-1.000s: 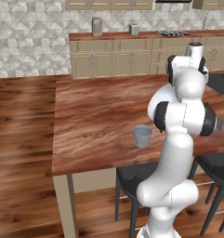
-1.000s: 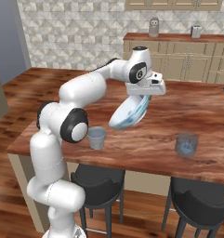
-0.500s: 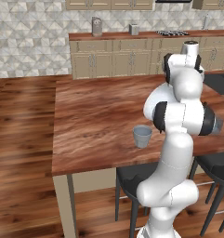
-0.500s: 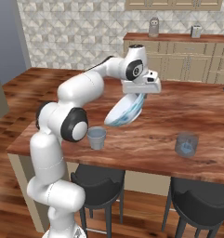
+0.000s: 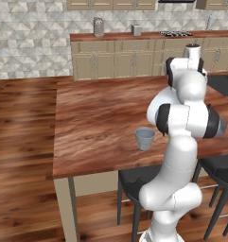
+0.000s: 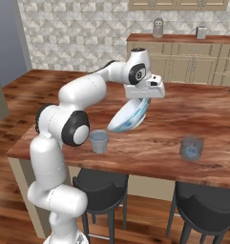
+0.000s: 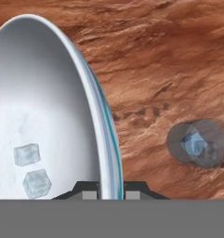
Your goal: There are four ice cubes in the ice bowl. Place two ice cubes in each glass of water.
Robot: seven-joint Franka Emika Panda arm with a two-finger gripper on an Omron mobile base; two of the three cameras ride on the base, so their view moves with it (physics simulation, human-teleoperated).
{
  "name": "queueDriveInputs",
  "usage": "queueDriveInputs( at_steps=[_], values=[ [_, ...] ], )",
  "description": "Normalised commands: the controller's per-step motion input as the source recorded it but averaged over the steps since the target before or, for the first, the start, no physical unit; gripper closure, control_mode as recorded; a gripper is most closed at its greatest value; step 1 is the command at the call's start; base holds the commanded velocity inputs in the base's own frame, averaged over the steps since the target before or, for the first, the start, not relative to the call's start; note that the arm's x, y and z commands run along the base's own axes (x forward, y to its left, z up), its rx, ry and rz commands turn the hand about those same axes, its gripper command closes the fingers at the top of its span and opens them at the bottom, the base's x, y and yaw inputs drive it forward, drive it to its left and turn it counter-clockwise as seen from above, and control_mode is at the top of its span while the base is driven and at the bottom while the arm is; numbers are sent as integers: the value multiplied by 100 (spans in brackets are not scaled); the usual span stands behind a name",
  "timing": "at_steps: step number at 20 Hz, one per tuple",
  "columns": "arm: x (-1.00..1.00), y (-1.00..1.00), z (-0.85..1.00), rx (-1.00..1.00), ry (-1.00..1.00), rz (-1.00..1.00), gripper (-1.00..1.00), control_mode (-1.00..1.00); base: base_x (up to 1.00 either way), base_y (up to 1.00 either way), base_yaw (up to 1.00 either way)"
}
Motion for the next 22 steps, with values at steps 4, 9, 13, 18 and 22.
queueDriveInputs(
  at_steps=[4,9,13,18,22],
  values=[
    [0,0,-2,-13,0,0,100,-100,0,0,0],
    [0,5,0,-11,0,0,100,-100,0,0,0],
    [0,10,0,-5,0,0,100,-100,0,0,0],
    [0,2,6,-5,0,0,100,-100,0,0,0],
    [0,5,18,-4,0,0,100,-100,0,0,0]
  ],
)
